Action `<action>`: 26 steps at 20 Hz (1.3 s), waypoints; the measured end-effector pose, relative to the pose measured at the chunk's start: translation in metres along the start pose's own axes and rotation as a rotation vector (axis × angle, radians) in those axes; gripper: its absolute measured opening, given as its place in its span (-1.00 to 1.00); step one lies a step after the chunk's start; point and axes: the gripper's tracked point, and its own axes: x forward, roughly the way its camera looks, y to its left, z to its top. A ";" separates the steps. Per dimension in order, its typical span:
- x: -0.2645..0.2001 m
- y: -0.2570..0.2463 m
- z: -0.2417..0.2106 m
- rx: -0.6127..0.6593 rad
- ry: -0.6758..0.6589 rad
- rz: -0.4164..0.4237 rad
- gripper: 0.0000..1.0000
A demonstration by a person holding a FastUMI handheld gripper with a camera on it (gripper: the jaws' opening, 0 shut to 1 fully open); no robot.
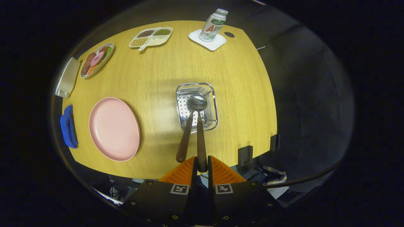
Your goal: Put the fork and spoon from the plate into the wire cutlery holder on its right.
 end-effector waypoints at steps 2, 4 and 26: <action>-0.006 -0.003 0.001 -0.005 -0.019 -0.021 -0.55; -0.012 -0.003 0.001 -0.012 -0.032 -0.034 -0.06; -0.225 0.010 0.090 0.162 -0.996 -0.038 -0.08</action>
